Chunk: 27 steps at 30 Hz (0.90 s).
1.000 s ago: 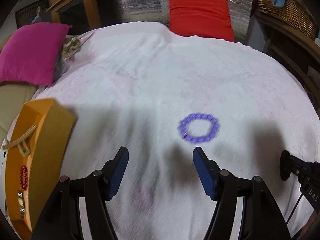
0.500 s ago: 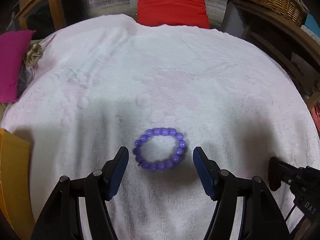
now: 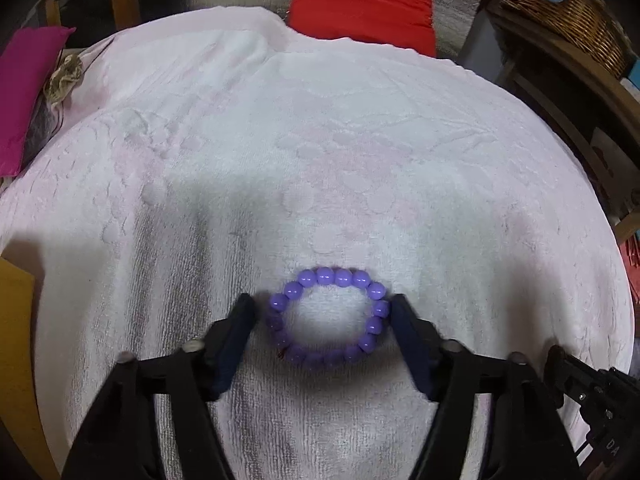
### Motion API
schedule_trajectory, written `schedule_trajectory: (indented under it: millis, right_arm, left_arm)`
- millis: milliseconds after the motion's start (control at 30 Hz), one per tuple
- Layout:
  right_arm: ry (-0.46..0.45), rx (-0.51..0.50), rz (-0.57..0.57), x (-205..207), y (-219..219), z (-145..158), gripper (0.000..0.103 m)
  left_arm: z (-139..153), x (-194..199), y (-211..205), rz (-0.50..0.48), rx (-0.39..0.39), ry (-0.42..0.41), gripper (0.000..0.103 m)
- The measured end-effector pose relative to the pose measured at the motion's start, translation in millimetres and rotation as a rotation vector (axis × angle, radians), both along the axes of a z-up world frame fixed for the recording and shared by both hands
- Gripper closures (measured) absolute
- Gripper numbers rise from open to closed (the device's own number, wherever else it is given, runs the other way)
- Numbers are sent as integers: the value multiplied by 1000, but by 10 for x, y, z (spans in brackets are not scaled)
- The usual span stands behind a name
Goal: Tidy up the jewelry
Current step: 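Grasp the purple beaded bracelet with the left tool while the right tool grasps the black hair tie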
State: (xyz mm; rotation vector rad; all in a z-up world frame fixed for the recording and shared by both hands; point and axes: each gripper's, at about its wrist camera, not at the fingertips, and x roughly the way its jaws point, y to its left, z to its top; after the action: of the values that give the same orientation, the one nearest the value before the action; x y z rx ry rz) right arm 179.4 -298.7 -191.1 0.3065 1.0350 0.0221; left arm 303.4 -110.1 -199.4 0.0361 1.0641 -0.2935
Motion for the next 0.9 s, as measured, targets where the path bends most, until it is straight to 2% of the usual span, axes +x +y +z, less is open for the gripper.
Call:
schedule_trajectory:
  millis: [67,100,167,200,433,633,900]
  right_arm:
    - [0,1,-2,-8,-6,4,92]
    - [0,-1,-2,-11,-3,6,92]
    - [0,-3,-3,-16,1,6,92]
    - [0,-4,-4,-20,5,7,92]
    - [-1,-13,-3,-15,24,24,92]
    - [-24,-1,9,-31,21,88,92]
    - [-37,-21,23,-76,32,107,92]
  left_arm:
    - [23,-47,-12,-19,10,-18,59]
    - [31,-68,-12,-27,2,-20,64]
    - [50,-103,11,-28,-13,-21,83]
    - [56,-105,32,-28,-20,-20,87]
    - [124,-197,212,-42,-104,-10,94]
    - [190,-340,251,-61,-115,-6,94]
    - [297,-761,185,-142,-116,-8,94]
